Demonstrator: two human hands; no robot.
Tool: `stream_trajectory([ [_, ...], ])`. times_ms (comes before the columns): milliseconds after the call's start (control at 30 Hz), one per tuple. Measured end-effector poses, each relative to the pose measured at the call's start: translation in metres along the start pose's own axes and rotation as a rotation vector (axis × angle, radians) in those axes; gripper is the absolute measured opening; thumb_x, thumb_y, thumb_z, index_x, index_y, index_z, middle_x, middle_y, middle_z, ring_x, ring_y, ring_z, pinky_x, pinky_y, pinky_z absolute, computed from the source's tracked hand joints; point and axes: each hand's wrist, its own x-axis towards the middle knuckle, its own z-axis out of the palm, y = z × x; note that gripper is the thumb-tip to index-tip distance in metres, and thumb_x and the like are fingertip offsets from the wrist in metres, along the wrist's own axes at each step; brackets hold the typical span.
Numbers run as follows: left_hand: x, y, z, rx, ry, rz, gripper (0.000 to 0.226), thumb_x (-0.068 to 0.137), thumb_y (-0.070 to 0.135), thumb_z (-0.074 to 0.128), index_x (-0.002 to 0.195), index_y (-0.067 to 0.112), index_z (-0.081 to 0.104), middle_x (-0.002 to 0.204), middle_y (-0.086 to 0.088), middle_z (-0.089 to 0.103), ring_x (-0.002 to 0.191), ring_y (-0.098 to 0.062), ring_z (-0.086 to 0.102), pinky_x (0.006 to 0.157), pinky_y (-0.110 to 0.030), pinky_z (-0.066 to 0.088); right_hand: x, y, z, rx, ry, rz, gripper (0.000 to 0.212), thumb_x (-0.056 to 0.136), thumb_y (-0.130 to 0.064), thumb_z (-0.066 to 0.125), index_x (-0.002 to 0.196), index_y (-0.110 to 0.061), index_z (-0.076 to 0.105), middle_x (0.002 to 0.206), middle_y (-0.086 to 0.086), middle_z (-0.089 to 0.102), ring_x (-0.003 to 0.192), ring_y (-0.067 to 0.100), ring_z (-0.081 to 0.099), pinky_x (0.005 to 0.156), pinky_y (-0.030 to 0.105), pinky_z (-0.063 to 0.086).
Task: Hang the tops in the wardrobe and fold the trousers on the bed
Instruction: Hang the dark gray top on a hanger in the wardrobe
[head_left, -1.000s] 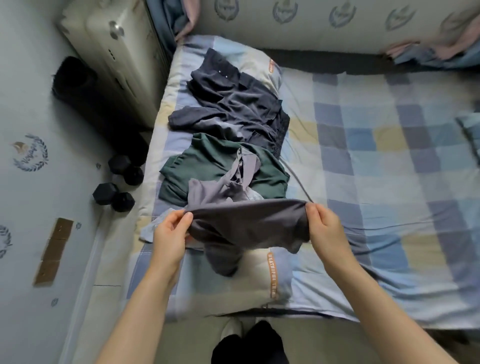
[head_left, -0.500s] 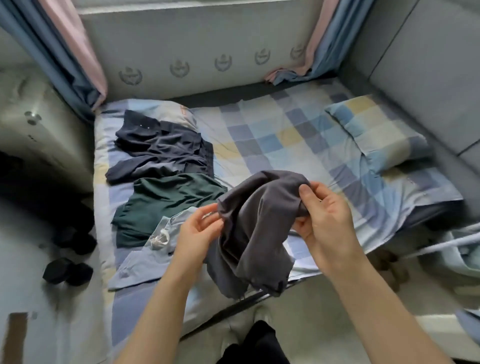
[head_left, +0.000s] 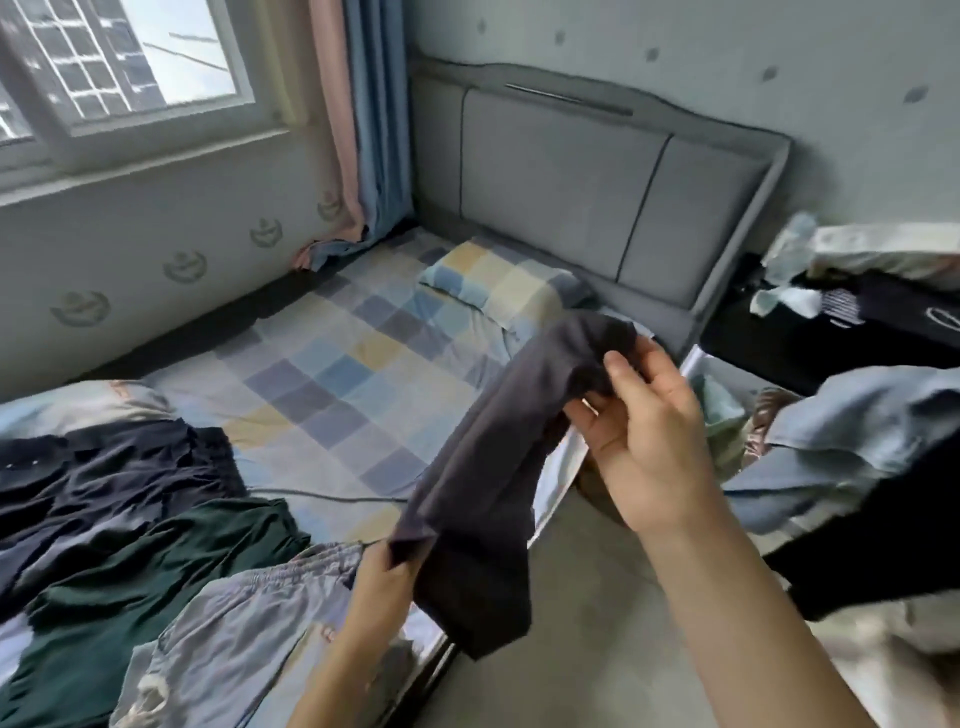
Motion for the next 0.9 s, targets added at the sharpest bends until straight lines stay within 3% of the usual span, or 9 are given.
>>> stream_trajectory([
  [133,0.003,0.046,0.035,-0.055,0.063,0.015,0.031,0.094,0.008,0.057,0.063,0.009,0.064,0.045,0.003,0.052,0.046,-0.015,0.046,0.041,-0.023,0.032,0.023,-0.041,-0.078,0.076,0.134,-0.066,0.029,0.098,0.0,0.04,0.113,-0.013,0.061,0.099,0.007,0.07,0.094,0.013,0.068,0.076,0.025,0.055],
  [267,-0.01,0.107,0.112,-0.2,-0.071,0.017,0.03,0.095,-0.004,0.045,0.07,0.003,0.061,0.048,0.0,0.059,0.04,-0.008,0.051,0.04,-0.018,0.04,0.036,-0.074,-0.168,0.149,0.147,0.055,0.017,0.097,-0.008,0.051,0.108,-0.015,0.062,0.097,-0.018,0.059,0.097,-0.017,0.055,0.084,0.004,0.042],
  [300,-0.015,0.121,0.135,-0.227,-0.111,0.032,0.03,0.095,-0.004,0.045,0.069,0.001,0.06,0.048,-0.001,0.058,0.041,-0.009,0.051,0.041,-0.017,0.041,0.04,-0.078,-0.191,0.169,0.182,0.086,0.016,0.097,-0.011,0.05,0.11,-0.014,0.06,0.103,-0.013,0.056,0.1,-0.012,0.056,0.088,0.007,0.043],
  [400,-0.029,0.157,0.199,-0.267,-0.227,0.106,0.03,0.094,-0.003,0.048,0.069,-0.001,0.064,0.061,-0.012,0.059,0.057,-0.021,0.057,0.052,-0.024,0.046,0.032,-0.087,-0.238,-0.057,0.27,0.065,0.029,0.097,0.0,0.044,0.124,-0.004,0.055,0.118,0.008,0.059,0.111,0.018,0.057,0.101,0.029,0.043],
  [533,-0.045,0.191,0.286,-0.285,-0.326,0.159,0.026,0.097,0.0,0.046,0.083,-0.003,0.067,0.07,-0.015,0.066,0.067,-0.022,0.066,0.069,-0.034,0.056,0.002,-0.116,-0.281,-0.582,0.043,0.087,0.023,0.096,-0.02,0.056,0.115,-0.019,0.067,0.11,-0.005,0.071,0.109,0.008,0.063,0.094,0.024,0.048],
  [633,-0.055,0.207,0.339,-0.353,-0.37,0.141,0.024,0.098,0.001,0.045,0.089,-0.006,0.066,0.073,-0.017,0.067,0.062,-0.022,0.067,0.065,-0.029,0.059,-0.014,-0.129,-0.304,-0.806,-0.118,0.054,0.029,0.089,-0.032,0.065,0.117,-0.031,0.059,0.114,-0.011,0.065,0.103,-0.011,0.058,0.086,0.012,0.047],
  [733,-0.064,0.22,0.38,-0.435,-0.418,0.14,0.028,0.098,0.003,0.046,0.086,-0.004,0.07,0.084,-0.021,0.066,0.067,-0.026,0.064,0.067,-0.032,0.06,-0.011,-0.13,-0.34,-1.053,0.061,-0.039,0.037,0.08,-0.032,0.072,0.111,-0.037,0.051,0.105,-0.018,0.061,0.096,-0.011,0.057,0.079,0.009,0.047],
  [833,-0.076,0.232,0.414,-0.509,-0.489,0.156,0.033,0.099,0.002,0.043,0.081,-0.001,0.07,0.08,-0.017,0.072,0.067,-0.025,0.07,0.067,-0.033,0.061,-0.007,-0.137,-0.382,-0.874,0.325,0.064,0.034,0.084,-0.031,0.071,0.113,-0.029,0.054,0.106,-0.007,0.065,0.095,0.008,0.064,0.084,0.021,0.049],
  [900,-0.084,0.238,0.433,-0.536,-0.524,0.165,0.028,0.1,0.002,0.041,0.088,-0.001,0.065,0.078,-0.014,0.074,0.07,-0.024,0.073,0.071,-0.036,0.061,-0.011,-0.143,-0.404,-0.775,0.376,0.159,0.031,0.087,-0.033,0.067,0.115,-0.025,0.055,0.106,-0.004,0.065,0.094,0.01,0.063,0.084,0.023,0.048],
])
